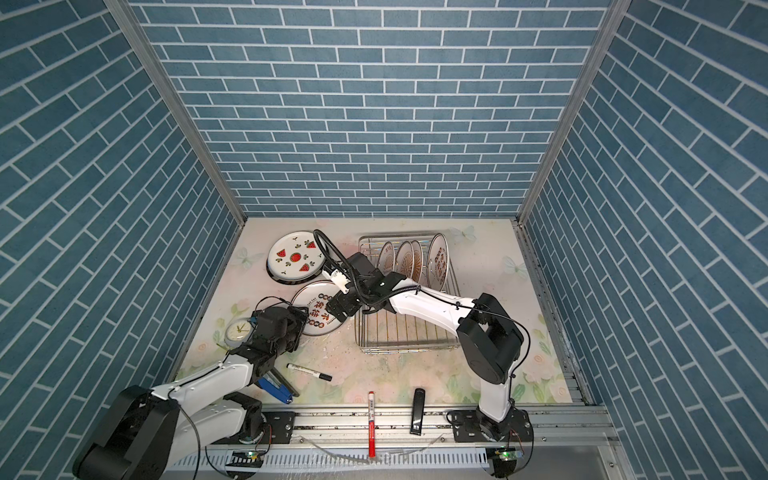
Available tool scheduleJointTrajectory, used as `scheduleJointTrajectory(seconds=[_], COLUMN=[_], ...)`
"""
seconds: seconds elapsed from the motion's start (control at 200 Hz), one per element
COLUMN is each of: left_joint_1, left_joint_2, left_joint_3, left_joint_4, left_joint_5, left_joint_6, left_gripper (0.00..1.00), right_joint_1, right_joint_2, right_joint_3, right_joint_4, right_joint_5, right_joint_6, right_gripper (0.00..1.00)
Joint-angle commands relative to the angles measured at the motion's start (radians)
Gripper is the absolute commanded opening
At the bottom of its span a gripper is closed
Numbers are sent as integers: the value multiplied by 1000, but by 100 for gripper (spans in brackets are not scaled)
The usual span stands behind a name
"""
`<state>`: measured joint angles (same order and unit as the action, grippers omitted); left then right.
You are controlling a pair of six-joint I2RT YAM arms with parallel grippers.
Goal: Unload the plates from the dish rack
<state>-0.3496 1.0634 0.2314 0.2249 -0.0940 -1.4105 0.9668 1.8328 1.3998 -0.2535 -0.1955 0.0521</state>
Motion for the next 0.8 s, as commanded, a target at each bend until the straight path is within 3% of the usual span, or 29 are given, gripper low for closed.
scheduleJointTrajectory(seconds=[0.0,0.12,0.255,0.45,0.59,0.73,0.795], left_joint_1=[5,4,6,5,4,4,4], left_joint_2=[-55,-133,-216,-369,-404,-363,-332], left_joint_3=[13,10,18,51,18,94,95], left_joint_4=[-98,-133,-122,-213,-48,-53,21], left_joint_5=[-59,-91,-93,-106,19,187,259], left_joint_6=[5,32,120,233,350,492,510], left_gripper=[85,99,100,100,100,100,100], right_joint_1=[8,7,12,14,11,-8,-16], right_joint_2=[-34,-72,-190,-397,-537,-651,-703], right_joint_3=[20,-12,-112,-262,-322,-380,-411], right_joint_4=[25,57,131,158,95,46,39], right_joint_5=[16,64,224,290,422,532,559], right_joint_6=[8,48,185,233,296,279,252], right_gripper=[95,96,99,99,98,98,98])
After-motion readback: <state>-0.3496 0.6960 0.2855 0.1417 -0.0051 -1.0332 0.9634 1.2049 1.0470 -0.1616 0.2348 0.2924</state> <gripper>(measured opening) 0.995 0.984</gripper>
